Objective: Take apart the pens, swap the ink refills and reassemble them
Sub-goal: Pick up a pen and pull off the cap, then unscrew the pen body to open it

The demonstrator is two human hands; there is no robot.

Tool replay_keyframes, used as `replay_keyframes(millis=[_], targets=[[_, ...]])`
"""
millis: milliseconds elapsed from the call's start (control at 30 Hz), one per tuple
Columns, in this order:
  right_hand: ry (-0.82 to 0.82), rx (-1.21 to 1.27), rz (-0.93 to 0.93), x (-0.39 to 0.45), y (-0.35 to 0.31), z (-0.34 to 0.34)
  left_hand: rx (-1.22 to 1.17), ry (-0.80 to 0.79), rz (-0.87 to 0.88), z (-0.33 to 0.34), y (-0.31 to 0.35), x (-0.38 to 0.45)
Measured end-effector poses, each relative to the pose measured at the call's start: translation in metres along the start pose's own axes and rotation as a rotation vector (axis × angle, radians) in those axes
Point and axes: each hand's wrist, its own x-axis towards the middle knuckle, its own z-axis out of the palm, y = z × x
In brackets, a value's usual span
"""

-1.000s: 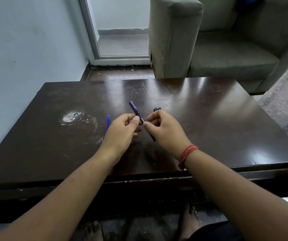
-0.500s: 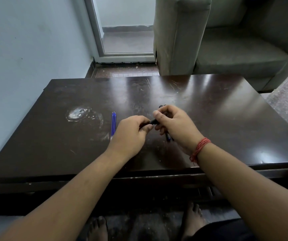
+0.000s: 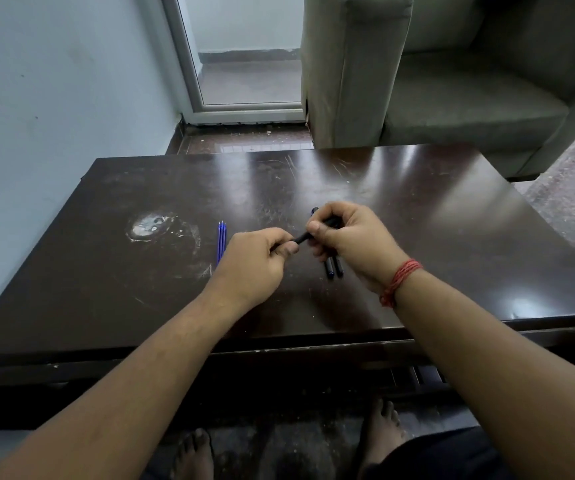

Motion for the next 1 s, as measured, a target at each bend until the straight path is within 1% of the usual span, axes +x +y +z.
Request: replay_keyframes(millis=[67, 100, 167, 233, 300, 333, 400, 533, 700, 800, 900, 1000], targets=[[0.198, 0.121, 0.001, 0.008, -0.001, -0.024, -0.007, 0.005, -0.090, -0.009, -0.012, 0.002], [0.279, 0.135, -0.011, 0.011, -0.001, -0.038, -0.022, 0.017, -0.128, -0.015, -0.019, 0.002], [0.356, 0.032, -0.030, 0.011, 0.007, -0.058, -0.072, 0.041, -0.185, -0.022, -0.027, 0.002], [0.349, -0.145, -0.005, 0.009, 0.019, -0.060, -0.119, 0.048, -0.227, -0.021, -0.028, 0.004], [0.348, -0.427, 0.016, 0.010, 0.030, -0.055, -0.182, 0.041, -0.263, -0.013, -0.026, 0.006], [0.355, -0.570, 0.016, 0.012, 0.034, -0.054, -0.239, 0.034, -0.286, -0.009, -0.025, 0.007], [0.364, -0.723, 0.006, 0.013, 0.038, -0.054, -0.377, 0.019, -0.351, -0.003, -0.023, 0.006], [0.306, -0.850, 0.003, 0.012, 0.046, -0.044, -0.582, -0.007, -0.456, 0.002, -0.019, 0.002], [0.297, -0.941, -0.037, 0.011, 0.043, -0.036, -0.655, -0.013, -0.474, 0.005, -0.017, 0.001], [0.287, -0.951, -0.034, 0.012, 0.044, -0.036, -0.637, -0.035, -0.459, 0.004, -0.015, -0.001], [0.286, -0.957, -0.039, 0.013, 0.043, -0.039, -0.566, -0.052, -0.425, 0.003, -0.016, -0.001], [0.371, -0.920, -0.111, 0.015, 0.035, -0.041, -0.462, -0.055, -0.367, 0.002, -0.016, 0.000]])
